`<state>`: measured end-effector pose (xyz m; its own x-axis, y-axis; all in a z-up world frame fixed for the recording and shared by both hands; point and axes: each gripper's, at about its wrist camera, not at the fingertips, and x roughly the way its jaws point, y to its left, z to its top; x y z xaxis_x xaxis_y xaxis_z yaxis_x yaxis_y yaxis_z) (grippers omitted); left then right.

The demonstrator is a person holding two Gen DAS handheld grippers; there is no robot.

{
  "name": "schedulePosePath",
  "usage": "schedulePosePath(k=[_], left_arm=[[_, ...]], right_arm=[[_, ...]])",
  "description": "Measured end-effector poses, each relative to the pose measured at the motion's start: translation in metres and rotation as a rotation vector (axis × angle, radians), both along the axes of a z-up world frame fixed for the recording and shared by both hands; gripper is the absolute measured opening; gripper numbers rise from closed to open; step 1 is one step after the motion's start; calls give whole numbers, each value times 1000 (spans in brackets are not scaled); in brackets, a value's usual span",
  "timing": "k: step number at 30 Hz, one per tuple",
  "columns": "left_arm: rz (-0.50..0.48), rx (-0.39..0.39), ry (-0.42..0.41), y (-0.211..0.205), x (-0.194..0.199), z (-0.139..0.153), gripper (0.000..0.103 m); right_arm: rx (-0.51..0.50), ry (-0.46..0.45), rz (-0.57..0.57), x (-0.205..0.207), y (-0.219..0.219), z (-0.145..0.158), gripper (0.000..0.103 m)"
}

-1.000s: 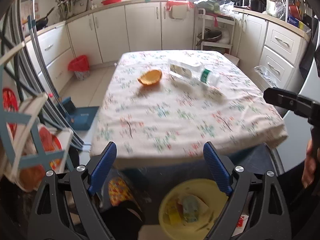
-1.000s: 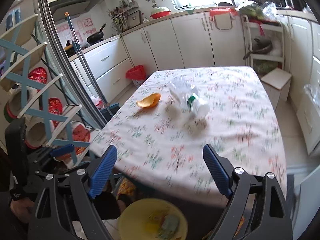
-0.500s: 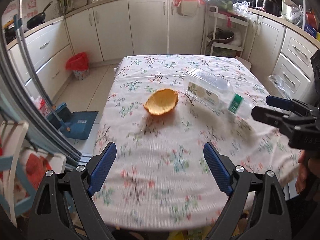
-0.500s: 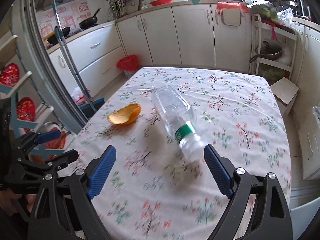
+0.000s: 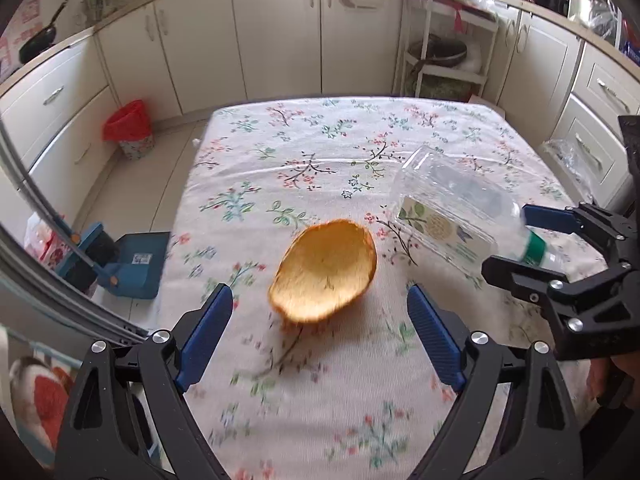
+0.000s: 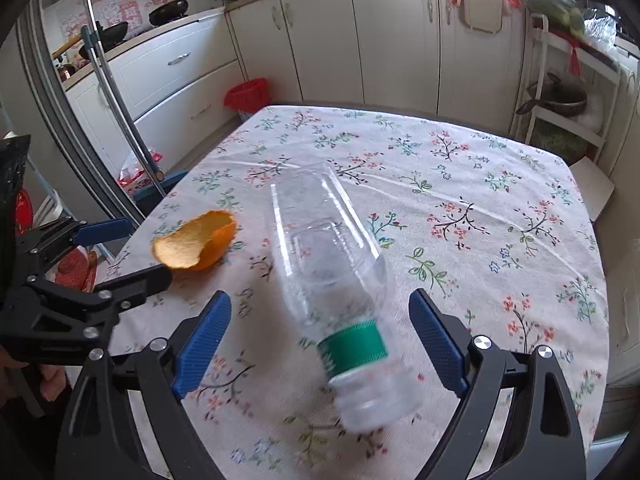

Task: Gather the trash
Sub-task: 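Grasp the orange peel with the left gripper while the right gripper grasps the clear bottle, then lift the peel and bottle with both grippers and carry them toward the basin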

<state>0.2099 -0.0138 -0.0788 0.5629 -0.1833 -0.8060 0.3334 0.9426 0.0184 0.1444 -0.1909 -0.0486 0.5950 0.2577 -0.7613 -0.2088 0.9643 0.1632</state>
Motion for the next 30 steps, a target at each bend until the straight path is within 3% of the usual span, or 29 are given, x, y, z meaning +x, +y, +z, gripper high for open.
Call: schedulePosePath(k=[5, 8, 12, 15, 20, 30], left_arm=[[-14, 35, 22, -13, 24, -13, 85], [-19, 13, 55, -14, 36, -20, 82], [-28, -35, 115, -14, 40, -28, 38], [-38, -64, 107, -12, 35, -23, 23], [-29, -112, 96, -3, 21, -12, 17], [-27, -235, 44, 15, -28, 25, 16]], right_arm=[[11, 21, 15, 15, 0, -3, 85], [26, 49, 30, 23, 2, -6, 66], [32, 54, 55, 20, 5, -6, 58], [42, 46, 60, 14, 3, -3, 57], [125, 39, 32, 7, -8, 6, 57], [234, -13, 32, -37, -10, 33, 57]])
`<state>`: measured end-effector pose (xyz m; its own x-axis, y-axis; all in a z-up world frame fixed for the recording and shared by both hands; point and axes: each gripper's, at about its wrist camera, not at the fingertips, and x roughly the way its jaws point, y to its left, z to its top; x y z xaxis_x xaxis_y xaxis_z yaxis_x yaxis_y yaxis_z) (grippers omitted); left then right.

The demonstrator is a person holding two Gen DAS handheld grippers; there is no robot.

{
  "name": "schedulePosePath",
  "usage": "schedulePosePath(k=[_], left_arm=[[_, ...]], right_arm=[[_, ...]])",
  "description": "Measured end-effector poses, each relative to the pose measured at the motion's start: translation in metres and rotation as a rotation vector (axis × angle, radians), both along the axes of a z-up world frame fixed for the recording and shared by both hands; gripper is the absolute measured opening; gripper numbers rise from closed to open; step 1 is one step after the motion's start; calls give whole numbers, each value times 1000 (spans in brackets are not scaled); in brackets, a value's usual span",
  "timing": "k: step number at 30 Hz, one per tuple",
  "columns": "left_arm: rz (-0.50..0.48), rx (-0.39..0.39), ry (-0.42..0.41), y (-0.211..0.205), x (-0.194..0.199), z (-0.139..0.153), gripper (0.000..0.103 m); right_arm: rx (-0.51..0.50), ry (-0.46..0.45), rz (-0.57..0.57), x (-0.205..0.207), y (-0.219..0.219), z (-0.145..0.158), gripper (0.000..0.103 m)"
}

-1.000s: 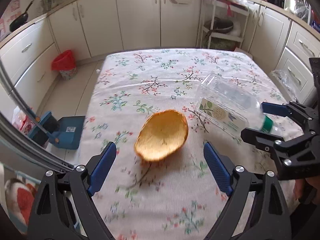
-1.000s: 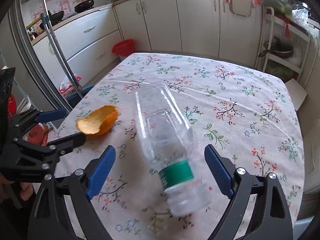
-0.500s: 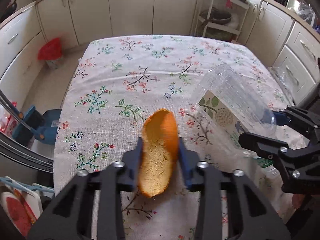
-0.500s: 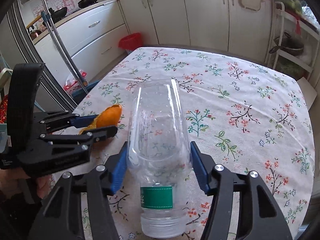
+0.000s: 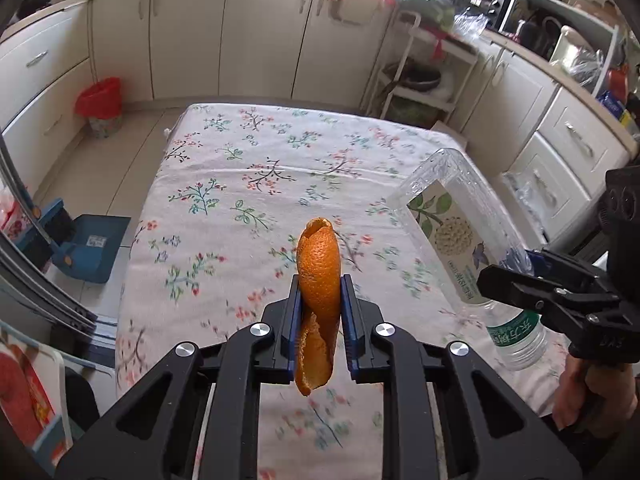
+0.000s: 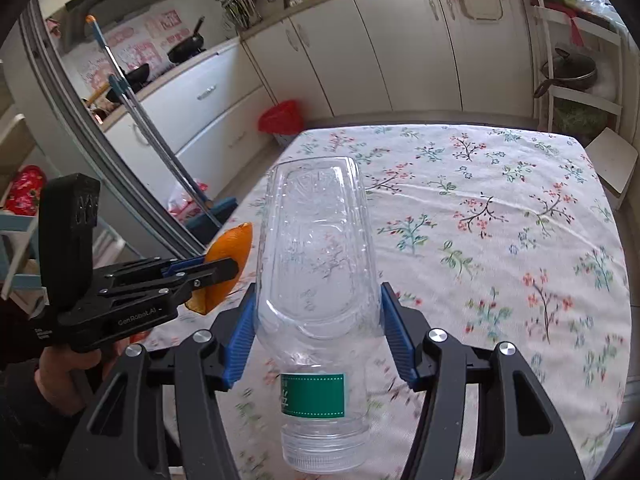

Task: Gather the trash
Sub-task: 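Lift the peel and bottle with both grippers and carry them toward the basin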

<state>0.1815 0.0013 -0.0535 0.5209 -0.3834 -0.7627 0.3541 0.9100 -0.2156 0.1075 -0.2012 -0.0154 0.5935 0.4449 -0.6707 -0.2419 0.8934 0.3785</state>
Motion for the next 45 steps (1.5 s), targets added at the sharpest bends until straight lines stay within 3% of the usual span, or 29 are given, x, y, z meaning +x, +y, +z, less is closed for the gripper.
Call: schedulePosePath(k=[9, 18, 22, 27, 32, 36, 41, 45], left_arm=[[1, -43, -49, 11, -65, 20, 16], [12, -78, -24, 26, -140, 14, 16], [6, -85, 26, 29, -180, 0, 16], [-6, -94, 171, 29, -231, -37, 16], [-48, -46, 343, 17, -262, -81, 17], [-67, -4, 424, 13, -272, -99, 21], [-67, 18, 413, 15, -279, -94, 43], [-14, 15, 374, 25, -279, -83, 47]], right_arm=[[85, -66, -28, -55, -4, 17, 57], [152, -102, -76, -126, -19, 14, 57], [175, -85, -97, -160, -24, 2, 57], [203, -55, -122, -191, -32, -8, 57], [201, -42, -126, -210, -30, -12, 57], [193, -26, -115, -224, -22, -18, 57], [181, 5, -87, -240, -10, -28, 57], [173, 29, -71, -247, -2, -34, 57]])
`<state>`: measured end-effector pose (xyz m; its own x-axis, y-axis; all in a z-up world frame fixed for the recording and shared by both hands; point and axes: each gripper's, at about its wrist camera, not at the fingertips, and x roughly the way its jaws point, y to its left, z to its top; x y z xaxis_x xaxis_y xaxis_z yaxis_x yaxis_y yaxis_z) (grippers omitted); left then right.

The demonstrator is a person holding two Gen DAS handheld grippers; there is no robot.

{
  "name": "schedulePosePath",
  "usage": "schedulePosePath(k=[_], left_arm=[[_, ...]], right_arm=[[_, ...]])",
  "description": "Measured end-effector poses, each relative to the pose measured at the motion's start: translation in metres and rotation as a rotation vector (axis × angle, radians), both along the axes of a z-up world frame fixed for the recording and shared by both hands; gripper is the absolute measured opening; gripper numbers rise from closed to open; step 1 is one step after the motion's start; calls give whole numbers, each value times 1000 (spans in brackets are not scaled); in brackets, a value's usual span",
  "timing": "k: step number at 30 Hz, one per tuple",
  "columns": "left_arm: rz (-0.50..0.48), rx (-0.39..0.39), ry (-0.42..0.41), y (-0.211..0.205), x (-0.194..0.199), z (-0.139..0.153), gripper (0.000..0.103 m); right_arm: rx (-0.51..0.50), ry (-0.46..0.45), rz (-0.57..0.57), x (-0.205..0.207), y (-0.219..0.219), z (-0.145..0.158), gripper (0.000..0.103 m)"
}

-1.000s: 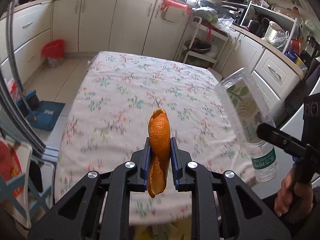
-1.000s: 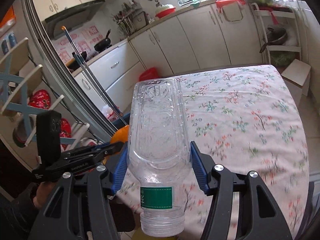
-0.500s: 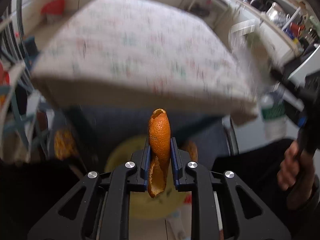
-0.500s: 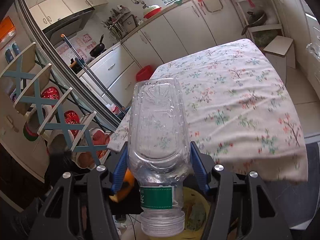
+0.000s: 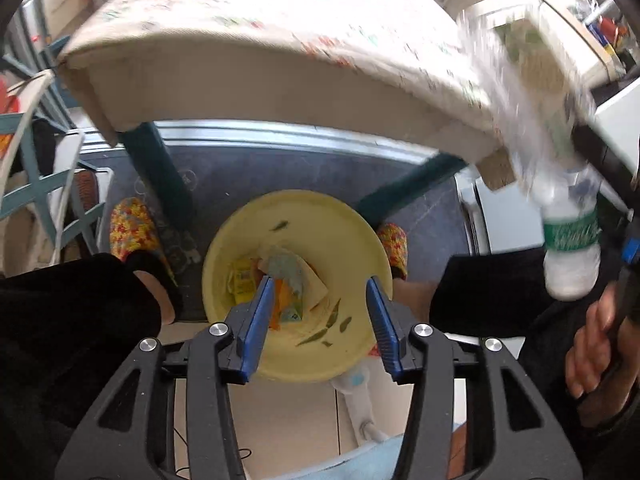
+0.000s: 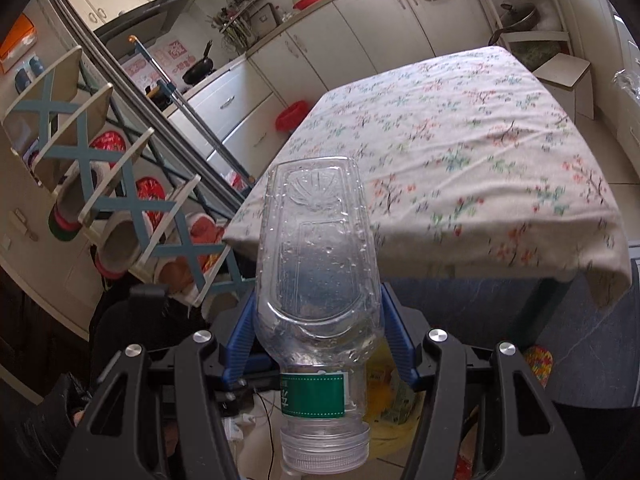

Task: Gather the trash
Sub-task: 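Lift the peel and bottle with both grippers and carry them toward the basin, then open both grippers over the yellow basin to drop peel and bottle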

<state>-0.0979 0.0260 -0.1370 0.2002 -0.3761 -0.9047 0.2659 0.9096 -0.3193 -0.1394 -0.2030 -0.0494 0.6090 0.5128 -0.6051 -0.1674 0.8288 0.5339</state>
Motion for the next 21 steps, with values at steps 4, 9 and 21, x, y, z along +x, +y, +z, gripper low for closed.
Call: schedulePosePath(k=[4, 9, 21], left_arm=[[153, 10, -144, 27, 0, 28, 57], [289, 15, -300, 49, -5, 58, 71], [328, -44, -370, 59, -7, 76, 73]], right_arm=[[-16, 49, 36, -4, 13, -12, 57], [-84, 115, 120, -6, 45, -30, 57], [-171, 244, 189, 5, 71, -64, 69]])
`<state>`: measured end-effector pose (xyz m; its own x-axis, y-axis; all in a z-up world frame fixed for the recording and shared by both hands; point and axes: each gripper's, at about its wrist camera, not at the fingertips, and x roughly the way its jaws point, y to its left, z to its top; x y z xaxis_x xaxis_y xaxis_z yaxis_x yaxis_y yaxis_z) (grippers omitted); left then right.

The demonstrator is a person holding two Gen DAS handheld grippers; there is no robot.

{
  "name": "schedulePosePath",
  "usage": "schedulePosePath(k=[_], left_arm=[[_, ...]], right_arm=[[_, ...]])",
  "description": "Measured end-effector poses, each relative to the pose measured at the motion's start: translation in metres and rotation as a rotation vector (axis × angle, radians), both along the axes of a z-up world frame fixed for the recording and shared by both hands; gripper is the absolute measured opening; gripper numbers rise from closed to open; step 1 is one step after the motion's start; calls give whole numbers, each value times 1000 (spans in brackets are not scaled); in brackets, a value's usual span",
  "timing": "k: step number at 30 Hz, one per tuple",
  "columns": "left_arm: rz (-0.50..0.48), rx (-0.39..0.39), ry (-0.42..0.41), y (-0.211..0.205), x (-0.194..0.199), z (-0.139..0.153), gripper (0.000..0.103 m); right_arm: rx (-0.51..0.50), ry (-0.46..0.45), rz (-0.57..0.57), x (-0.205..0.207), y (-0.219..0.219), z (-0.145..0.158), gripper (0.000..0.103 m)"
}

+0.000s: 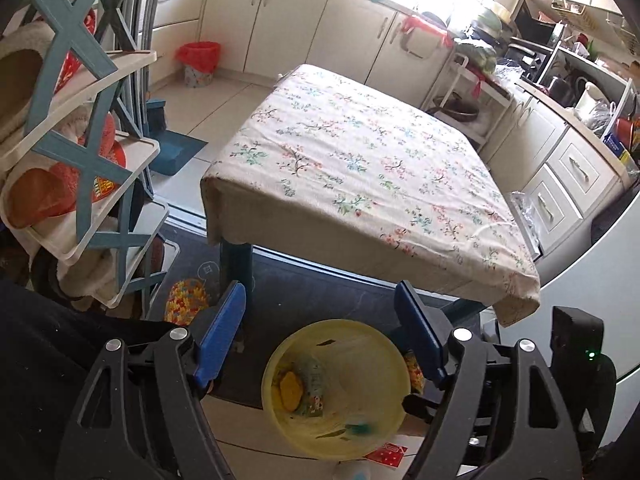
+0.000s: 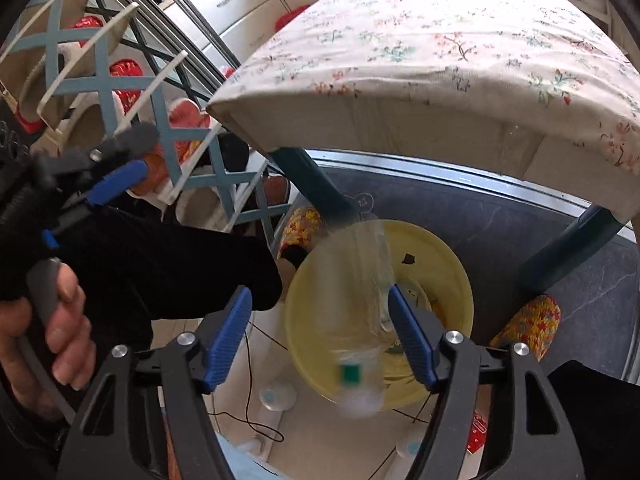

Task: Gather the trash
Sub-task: 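Open both grippers over the yellow basin to drop peel and bottle, then lower the right gripper to the red wrapper on the floor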

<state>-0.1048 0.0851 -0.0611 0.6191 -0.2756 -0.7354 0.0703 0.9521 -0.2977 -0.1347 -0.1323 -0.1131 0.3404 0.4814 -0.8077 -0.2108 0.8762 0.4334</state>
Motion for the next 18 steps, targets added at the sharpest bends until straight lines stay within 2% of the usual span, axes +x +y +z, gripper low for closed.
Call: schedulePosePath(k=[12, 14, 18], left_arm=[[-26, -51, 13, -9, 4, -2, 75], [-22, -80, 29, -8, 7, -3, 75], [-35, -145, 63, -14, 14, -6, 75]], right_arm=[[33, 66, -89, -8, -22, -1, 72], [19, 115, -88, -16, -29, -7, 72], [-88, 246, -54, -35, -39, -36, 72]])
